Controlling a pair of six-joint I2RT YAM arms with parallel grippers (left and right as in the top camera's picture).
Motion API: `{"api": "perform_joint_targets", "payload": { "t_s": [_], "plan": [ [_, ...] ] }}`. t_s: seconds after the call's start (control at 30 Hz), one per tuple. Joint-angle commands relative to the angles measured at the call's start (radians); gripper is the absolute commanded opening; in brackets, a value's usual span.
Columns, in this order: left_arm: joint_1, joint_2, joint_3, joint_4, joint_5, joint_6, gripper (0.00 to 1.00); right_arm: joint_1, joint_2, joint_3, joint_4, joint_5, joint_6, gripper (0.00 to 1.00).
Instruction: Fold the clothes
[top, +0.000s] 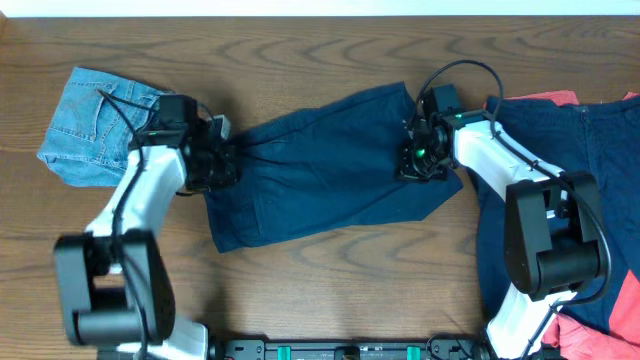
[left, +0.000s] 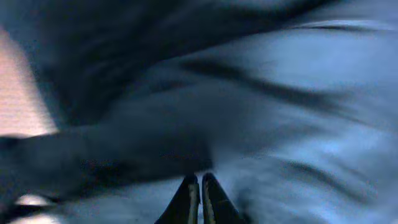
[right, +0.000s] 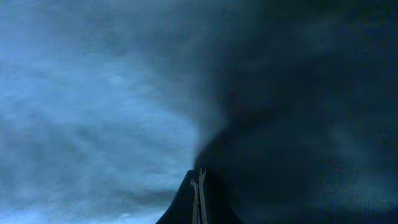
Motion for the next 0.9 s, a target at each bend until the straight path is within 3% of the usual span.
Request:
{"api": "perform_joint_targets", "payload": {
  "t_s": [0.0, 0.23, 0.4, 0.57, 0.63, 0.73, 0.87],
  "plan": [
    [0.020, 0.087, -0.004, -0.002, -0.204, -0.105, 0.06, -0.002, 0.018, -0.006, -0.003, 0.154, 0.047, 0.01],
    [0.035, 0.151, -0.001, -0.006, -0.200, -0.122, 0.09, -0.006, 0.047, -0.016, 0.010, 0.171, 0.041, 0.01],
    [0.035, 0.092, 0.058, -0.127, -0.191, -0.122, 0.15, -0.006, 0.025, -0.007, 0.019, 0.140, -0.046, 0.02],
    [0.029, -0.008, 0.102, -0.219, -0.039, -0.076, 0.17, -0.005, -0.058, 0.002, 0.097, -0.192, -0.265, 0.07],
    [0.021, -0.037, 0.102, -0.236, -0.015, -0.077, 0.17, 0.000, -0.086, 0.002, 0.185, -0.292, -0.226, 0.07],
    [0.003, -0.040, 0.097, -0.269, -0.015, -0.078, 0.17, 0.024, -0.087, 0.002, 0.279, -0.301, -0.113, 0.06],
    [-0.031, -0.039, 0.030, -0.283, -0.012, -0.101, 0.21, 0.095, -0.036, 0.002, 0.390, -0.297, -0.076, 0.06]
  ]
}}
